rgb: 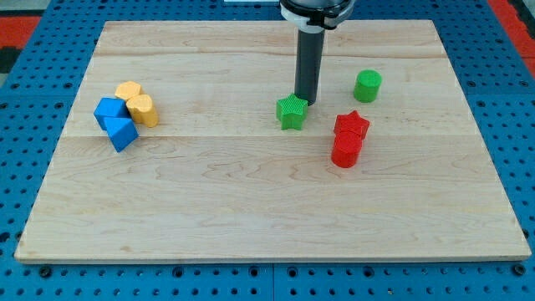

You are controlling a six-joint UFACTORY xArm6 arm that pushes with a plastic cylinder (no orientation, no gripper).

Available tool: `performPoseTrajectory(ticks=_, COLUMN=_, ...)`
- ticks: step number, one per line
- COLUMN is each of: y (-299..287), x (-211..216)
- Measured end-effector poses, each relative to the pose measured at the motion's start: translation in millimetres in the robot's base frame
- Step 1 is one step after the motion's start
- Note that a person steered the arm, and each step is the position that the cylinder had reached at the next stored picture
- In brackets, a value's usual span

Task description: Separate the green star from the group of blocks

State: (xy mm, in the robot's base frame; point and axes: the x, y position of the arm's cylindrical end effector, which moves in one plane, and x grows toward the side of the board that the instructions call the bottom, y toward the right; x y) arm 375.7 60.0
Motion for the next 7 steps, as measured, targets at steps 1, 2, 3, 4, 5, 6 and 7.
performPoseTrajectory(ticks=1, y=47, x=14)
performPoseTrajectory(ticks=2, y=-7, x=15)
performPoseTrajectory(ticks=3, y=-31, x=-17)
performPoseTrajectory(ticks=4, y=-44, x=18)
performPoseTrajectory(ticks=5, y=-66, x=57)
performPoseTrajectory(ticks=6, y=-43, x=69)
performPoseTrajectory(ticks=7, y=-19, x=89)
